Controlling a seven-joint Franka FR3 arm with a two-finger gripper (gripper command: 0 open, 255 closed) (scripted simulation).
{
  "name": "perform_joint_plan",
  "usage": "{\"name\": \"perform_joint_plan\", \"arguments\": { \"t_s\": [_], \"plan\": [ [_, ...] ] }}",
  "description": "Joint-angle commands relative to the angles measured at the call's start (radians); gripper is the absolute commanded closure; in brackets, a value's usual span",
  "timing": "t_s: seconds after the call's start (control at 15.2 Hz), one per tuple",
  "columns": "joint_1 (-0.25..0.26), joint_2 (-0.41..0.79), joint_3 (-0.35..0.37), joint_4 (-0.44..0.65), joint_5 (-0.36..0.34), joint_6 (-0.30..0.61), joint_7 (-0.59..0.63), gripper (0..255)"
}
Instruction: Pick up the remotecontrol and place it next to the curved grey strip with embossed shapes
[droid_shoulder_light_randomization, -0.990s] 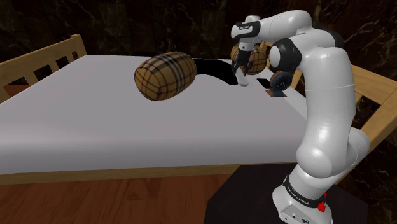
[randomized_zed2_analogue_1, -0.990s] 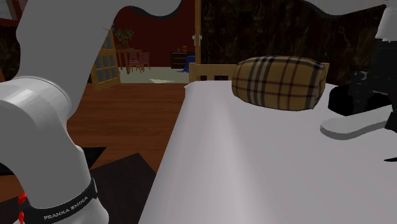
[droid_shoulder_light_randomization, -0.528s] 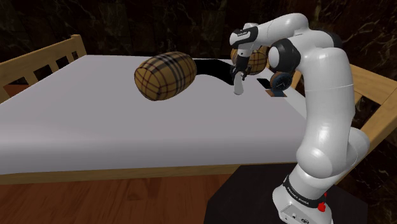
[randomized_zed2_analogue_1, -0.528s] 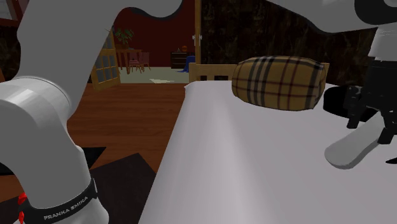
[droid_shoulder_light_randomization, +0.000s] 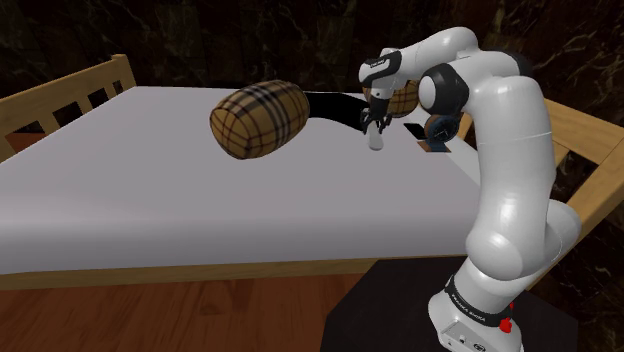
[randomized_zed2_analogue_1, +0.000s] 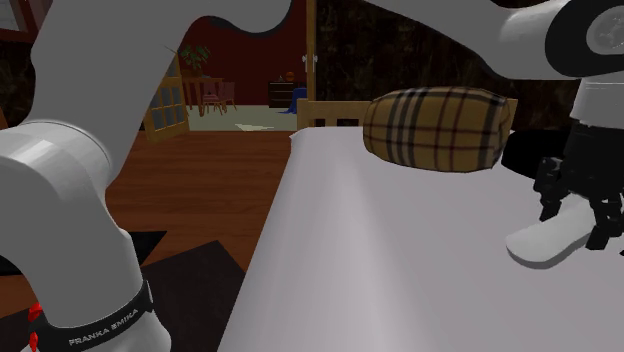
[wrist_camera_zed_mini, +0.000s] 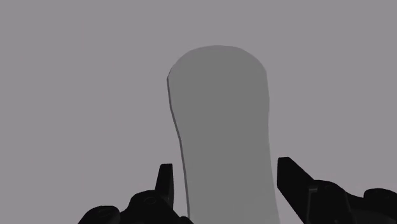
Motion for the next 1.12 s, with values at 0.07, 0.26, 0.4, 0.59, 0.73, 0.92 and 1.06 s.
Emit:
{"name": "perform_joint_plan", "arguments": {
  "t_s": [0.07, 0.26, 0.4, 0.59, 0.73, 0.92, 1.06],
  "plan": [
    [-0.002, 0.021, 0.004, -0.023, 0.006, 0.029, -0.004, 255],
    [-0.002, 0.026, 0.005, -0.029, 0.008, 0.038, -0.005, 255],
    [-0.002, 0.026, 0.005, -0.029, 0.008, 0.038, -0.005, 255],
    [-0.002, 0.026, 0.005, -0.029, 0.008, 0.038, -0.005, 255],
    [-0.003, 0.025, 0.005, -0.029, 0.008, 0.037, -0.006, 0],
    [-0.003, 0.026, 0.005, -0.029, 0.008, 0.038, -0.006, 0],
    [-0.002, 0.014, 0.002, -0.012, 0.003, 0.011, -0.002, 0]
  ]
}}
